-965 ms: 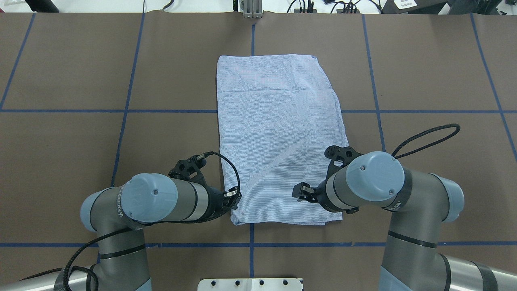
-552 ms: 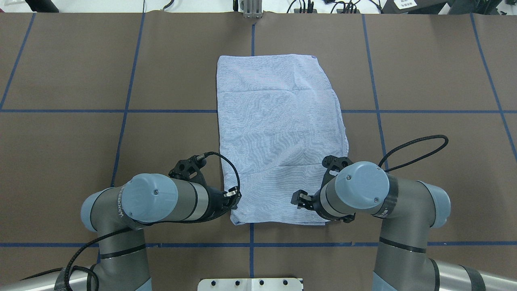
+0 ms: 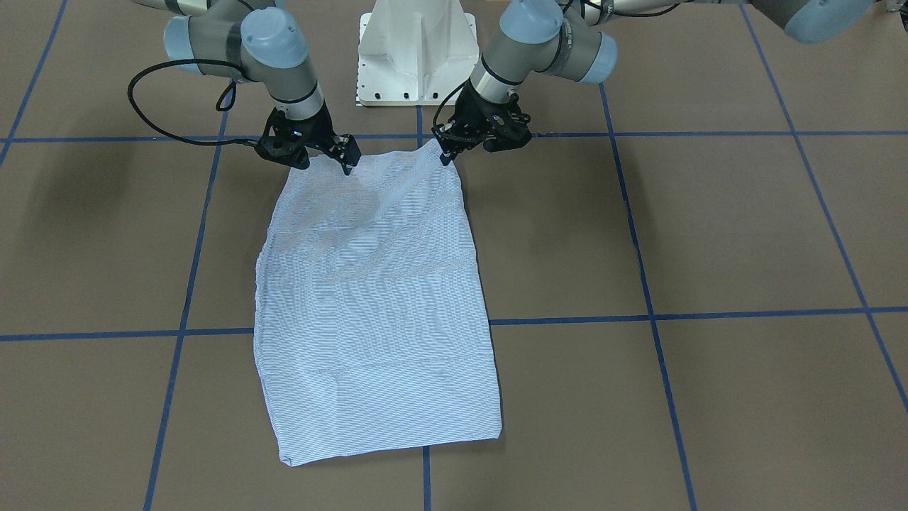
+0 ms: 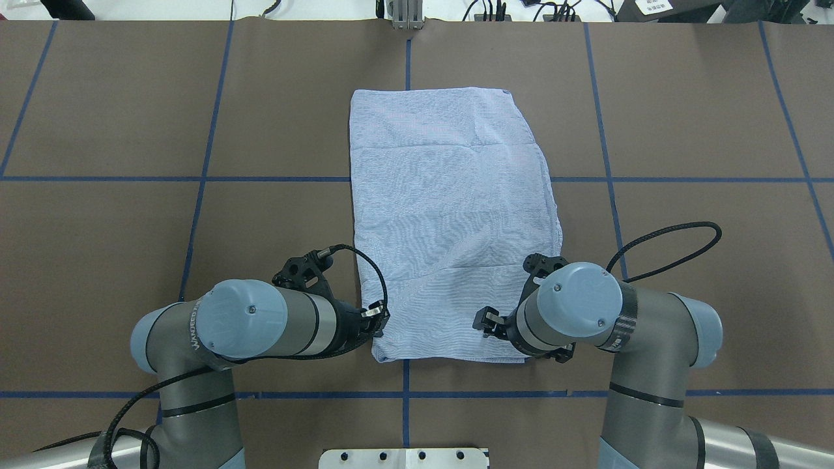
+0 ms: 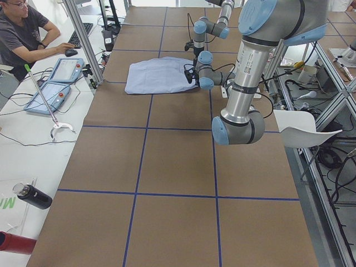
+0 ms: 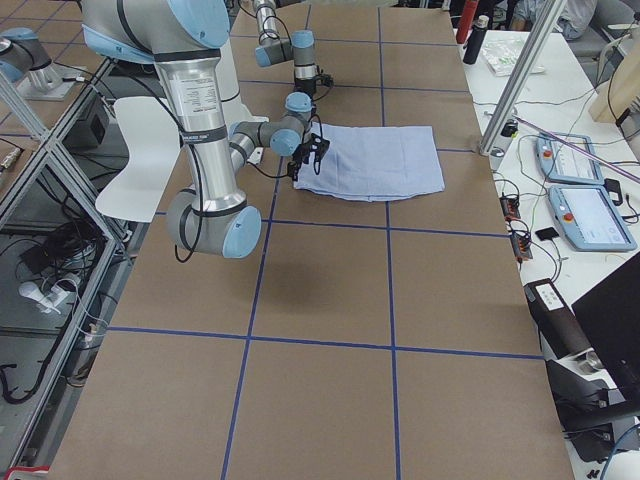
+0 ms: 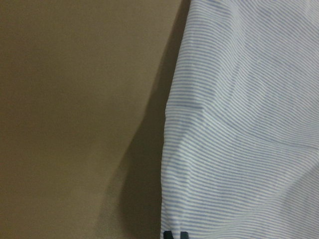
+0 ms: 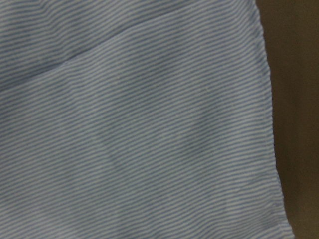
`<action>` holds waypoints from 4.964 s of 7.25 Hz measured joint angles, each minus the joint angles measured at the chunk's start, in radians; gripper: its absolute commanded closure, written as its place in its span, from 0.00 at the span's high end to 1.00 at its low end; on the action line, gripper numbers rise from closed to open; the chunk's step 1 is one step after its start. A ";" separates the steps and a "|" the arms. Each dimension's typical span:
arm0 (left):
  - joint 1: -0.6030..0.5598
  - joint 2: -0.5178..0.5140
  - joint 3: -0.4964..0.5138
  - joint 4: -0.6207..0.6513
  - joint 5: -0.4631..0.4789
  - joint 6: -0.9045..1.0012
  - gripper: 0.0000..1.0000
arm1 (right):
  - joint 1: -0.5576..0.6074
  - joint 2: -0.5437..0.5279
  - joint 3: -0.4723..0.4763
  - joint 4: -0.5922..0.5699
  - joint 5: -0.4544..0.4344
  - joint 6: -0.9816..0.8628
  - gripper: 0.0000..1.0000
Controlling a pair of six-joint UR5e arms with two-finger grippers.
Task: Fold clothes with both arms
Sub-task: 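Pinch the two near corners of the shirt with both grippers, then lift both near corners and carry them over the shirt away from the robot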
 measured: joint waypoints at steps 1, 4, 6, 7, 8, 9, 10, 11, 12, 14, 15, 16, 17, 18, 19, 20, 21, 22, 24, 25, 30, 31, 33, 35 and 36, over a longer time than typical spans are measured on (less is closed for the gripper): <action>0.000 0.000 0.000 0.000 0.000 0.001 0.00 | -0.001 0.001 0.000 -0.001 0.000 0.054 1.00; -0.001 0.001 0.000 0.001 0.001 0.001 0.00 | -0.001 -0.001 -0.001 -0.003 -0.004 0.178 1.00; -0.002 0.001 -0.001 0.002 0.001 0.001 0.00 | -0.002 -0.003 -0.016 -0.009 -0.008 0.188 1.00; -0.001 0.001 -0.001 0.002 0.001 0.001 0.00 | -0.004 -0.002 -0.023 -0.014 -0.012 0.189 1.00; -0.002 0.001 -0.001 0.002 0.002 0.001 0.00 | -0.005 -0.001 -0.024 -0.017 -0.012 0.189 1.00; -0.002 0.001 -0.001 0.002 0.002 0.001 0.00 | -0.005 -0.001 -0.023 -0.019 -0.012 0.189 1.00; -0.002 0.001 -0.001 0.002 0.002 0.001 0.00 | -0.006 0.000 -0.020 -0.021 -0.012 0.189 1.00; -0.002 0.002 0.000 0.002 0.002 0.001 0.00 | -0.007 0.004 -0.018 -0.033 -0.011 0.189 1.00; -0.003 0.002 0.000 0.002 0.002 0.001 0.00 | -0.011 0.018 -0.017 -0.063 -0.011 0.189 1.00; -0.004 0.003 0.000 0.002 0.002 0.001 0.00 | -0.023 0.052 -0.016 -0.121 -0.013 0.190 1.00; -0.004 0.003 0.000 0.002 0.002 0.001 0.00 | -0.028 0.058 -0.018 -0.131 -0.014 0.190 1.00; -0.004 0.004 0.000 0.001 0.002 0.001 0.00 | -0.031 0.062 -0.021 -0.135 -0.014 0.190 1.00; -0.004 0.003 0.000 0.001 0.001 0.001 0.00 | -0.031 0.067 -0.023 -0.136 -0.015 0.190 0.95; -0.005 0.004 0.000 0.001 0.002 0.001 0.00 | -0.032 0.073 -0.025 -0.138 -0.015 0.190 0.85; -0.005 0.004 0.001 0.001 0.002 0.001 0.00 | -0.032 0.076 -0.026 -0.139 -0.015 0.190 0.85; -0.005 0.004 0.001 0.002 0.002 0.001 0.00 | -0.032 0.076 -0.029 -0.139 -0.015 0.190 0.84; -0.005 0.004 0.001 0.002 0.002 0.001 0.00 | -0.032 0.077 -0.033 -0.139 -0.015 0.190 0.84; -0.004 0.004 0.001 0.002 0.002 0.001 0.00 | -0.032 0.077 -0.036 -0.139 -0.015 0.190 0.77; -0.003 0.004 0.001 0.002 0.002 0.001 0.00 | -0.030 0.078 -0.039 -0.139 -0.015 0.189 0.58; -0.003 0.004 0.001 0.002 0.002 0.001 0.00 | -0.029 0.078 -0.039 -0.139 -0.015 0.189 0.47; -0.003 0.005 0.001 0.001 0.002 0.001 0.00 | -0.010 0.078 -0.030 -0.141 -0.011 0.186 0.31; -0.003 0.005 0.002 0.000 0.002 0.001 0.00 | -0.009 0.078 -0.029 -0.141 -0.011 0.186 0.17; -0.004 0.006 0.002 0.001 0.002 0.001 0.00 | -0.005 0.078 -0.023 -0.141 -0.012 0.187 0.00; -0.004 0.004 -0.003 0.002 -0.001 0.001 0.00 | 0.003 0.078 0.007 -0.142 -0.013 0.189 0.00; -0.003 0.003 -0.009 0.002 -0.006 0.001 0.00 | 0.007 0.076 0.024 -0.142 -0.012 0.189 0.00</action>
